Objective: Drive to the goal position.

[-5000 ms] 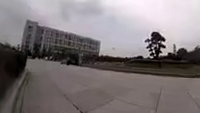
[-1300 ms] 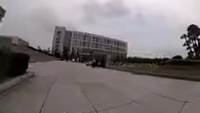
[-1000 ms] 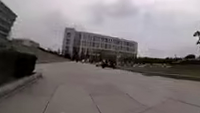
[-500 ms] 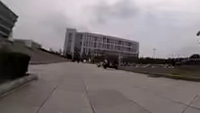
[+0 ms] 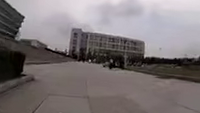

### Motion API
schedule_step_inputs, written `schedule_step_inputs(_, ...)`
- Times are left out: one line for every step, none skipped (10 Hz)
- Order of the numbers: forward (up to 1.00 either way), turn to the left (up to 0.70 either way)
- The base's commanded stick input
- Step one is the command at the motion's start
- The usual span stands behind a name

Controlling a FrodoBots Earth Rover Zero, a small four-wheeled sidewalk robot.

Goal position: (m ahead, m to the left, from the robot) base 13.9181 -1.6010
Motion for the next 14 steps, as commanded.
schedule_step_inputs(0.85, 0.22)
schedule_step_inputs(0.85, 0.32)
schedule_step_inputs(0.85, 0.33)
schedule_step_inputs(0.85, 0.32)
schedule_step_inputs(0.85, 0.14)
schedule_step_inputs(0.85, 0.0)
schedule_step_inputs(0.85, 0.0)
schedule_step_inputs(0.85, 0.0)
schedule_step_inputs(0.85, 0.0)
schedule_step_inputs(0.85, 0.0)
schedule_step_inputs(0.85, 0.0)
schedule_step_inputs(0.85, 0.0)
schedule_step_inputs(0.85, 0.0)
schedule_step_inputs(0.85, 0.0)
